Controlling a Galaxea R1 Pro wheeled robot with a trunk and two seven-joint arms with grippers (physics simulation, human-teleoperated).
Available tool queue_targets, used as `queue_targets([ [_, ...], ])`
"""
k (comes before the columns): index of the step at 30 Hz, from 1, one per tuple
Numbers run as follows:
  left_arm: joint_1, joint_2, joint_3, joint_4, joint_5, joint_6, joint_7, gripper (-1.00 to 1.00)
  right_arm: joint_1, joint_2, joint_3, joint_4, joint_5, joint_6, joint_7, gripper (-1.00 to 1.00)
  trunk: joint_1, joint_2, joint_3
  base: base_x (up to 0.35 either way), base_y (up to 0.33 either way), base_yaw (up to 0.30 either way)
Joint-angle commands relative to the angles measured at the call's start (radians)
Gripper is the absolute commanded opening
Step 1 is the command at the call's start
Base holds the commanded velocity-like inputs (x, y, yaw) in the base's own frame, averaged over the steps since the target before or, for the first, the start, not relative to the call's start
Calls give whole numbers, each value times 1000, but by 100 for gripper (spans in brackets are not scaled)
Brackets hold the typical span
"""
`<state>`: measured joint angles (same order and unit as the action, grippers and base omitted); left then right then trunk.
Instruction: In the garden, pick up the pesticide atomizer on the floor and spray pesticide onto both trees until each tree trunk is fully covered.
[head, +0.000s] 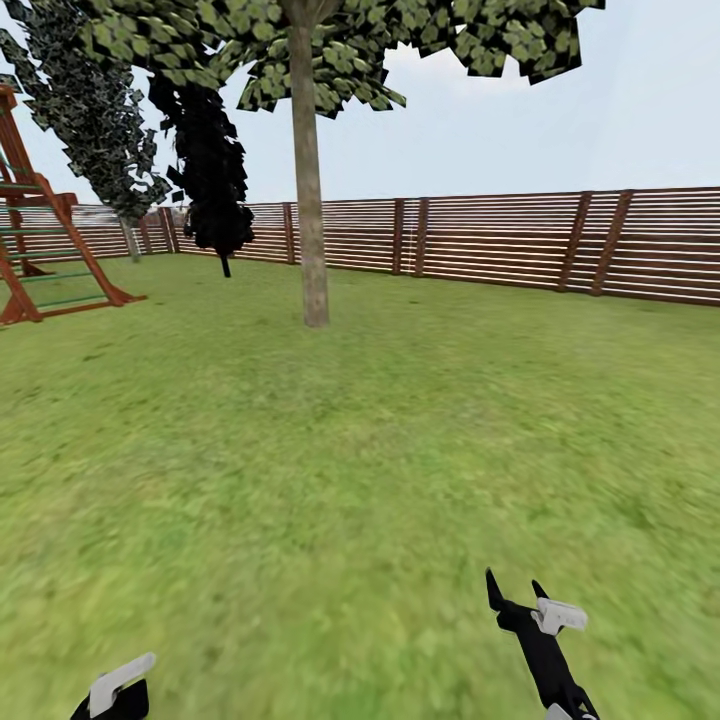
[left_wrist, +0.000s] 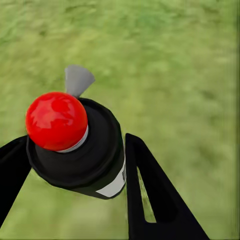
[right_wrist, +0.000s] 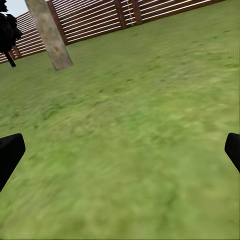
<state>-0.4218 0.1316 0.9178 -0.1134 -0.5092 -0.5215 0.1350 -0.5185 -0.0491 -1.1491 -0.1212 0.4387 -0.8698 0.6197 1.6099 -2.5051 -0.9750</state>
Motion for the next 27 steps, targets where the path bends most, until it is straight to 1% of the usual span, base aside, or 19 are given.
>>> queue_targets([
  [1, 0, 0, 0, 0, 0, 0, 0, -100, 0, 0, 0, 0, 0, 0, 0, 100, 0, 0, 0, 331, 0, 0],
  [27, 0, 0, 0, 0, 0, 0, 0, -100, 0, 0, 0, 0, 0, 0, 0, 100, 0, 0, 0, 331, 0, 0],
])
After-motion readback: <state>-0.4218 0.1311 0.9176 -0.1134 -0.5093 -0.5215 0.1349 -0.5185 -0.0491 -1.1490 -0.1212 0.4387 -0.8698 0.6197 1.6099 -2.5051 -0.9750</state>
